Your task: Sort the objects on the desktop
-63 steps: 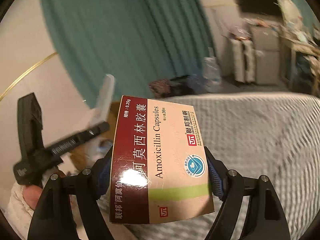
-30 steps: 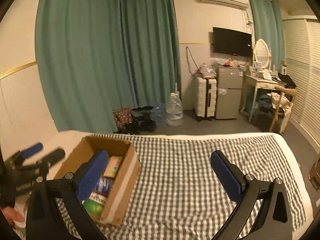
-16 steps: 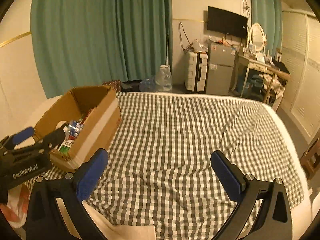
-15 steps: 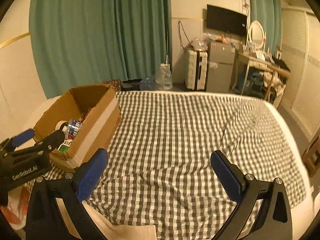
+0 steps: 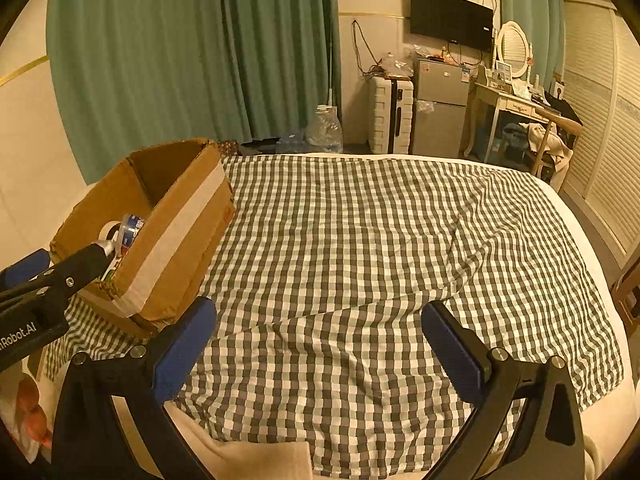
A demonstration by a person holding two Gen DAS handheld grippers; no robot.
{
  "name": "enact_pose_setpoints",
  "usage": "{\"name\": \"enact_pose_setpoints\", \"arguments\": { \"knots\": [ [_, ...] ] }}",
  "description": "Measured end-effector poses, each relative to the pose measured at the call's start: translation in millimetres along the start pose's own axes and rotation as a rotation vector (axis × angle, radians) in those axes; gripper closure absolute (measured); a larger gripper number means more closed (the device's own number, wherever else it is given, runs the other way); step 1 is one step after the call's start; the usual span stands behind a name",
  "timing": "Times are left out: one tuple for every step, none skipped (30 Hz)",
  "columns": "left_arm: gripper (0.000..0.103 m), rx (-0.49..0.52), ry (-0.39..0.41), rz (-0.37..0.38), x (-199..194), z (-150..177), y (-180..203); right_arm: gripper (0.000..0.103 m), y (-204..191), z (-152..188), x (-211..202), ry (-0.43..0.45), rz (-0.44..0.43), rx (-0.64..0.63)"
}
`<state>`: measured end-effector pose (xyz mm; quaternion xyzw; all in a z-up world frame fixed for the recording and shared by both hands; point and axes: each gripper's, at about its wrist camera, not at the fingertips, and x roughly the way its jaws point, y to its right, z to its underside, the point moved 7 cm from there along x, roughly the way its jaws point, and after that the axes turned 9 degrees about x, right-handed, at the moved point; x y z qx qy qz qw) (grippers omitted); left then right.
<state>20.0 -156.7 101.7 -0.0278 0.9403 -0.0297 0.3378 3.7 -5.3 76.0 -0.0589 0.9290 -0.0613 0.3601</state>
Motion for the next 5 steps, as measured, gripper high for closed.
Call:
{"name": "enact_pose_setpoints", "arguments": {
  "knots": [
    [0.000,-0.001,-0.008,-0.028,-0.1,1.2,-2.8,0.001,0.1,-0.1,1.3,-0.001,0.002,-0.003],
    [0.000,0.004,-0.019,-0.066,-1.1,2.2,-5.2,0.001,-0.8,0.7,1.0,-0.003,0.003,-0.008],
    [0.000,0.009,-0.012,-0.069,-3.2,1.2,-6.0,0.001,-1.3,0.8,2.0,-0.004,0.005,-0.010],
    [0.000,0.009,-0.003,-0.059,-4.6,0.4,-6.5,0.001,-2.1,1.3,1.3,-0.004,0.005,-0.012],
    [0.000,0.009,0.002,-0.053,-6.9,-0.6,-6.6,0.001,-2.1,1.9,1.0,-0.004,0.005,-0.011]
  ]
}}
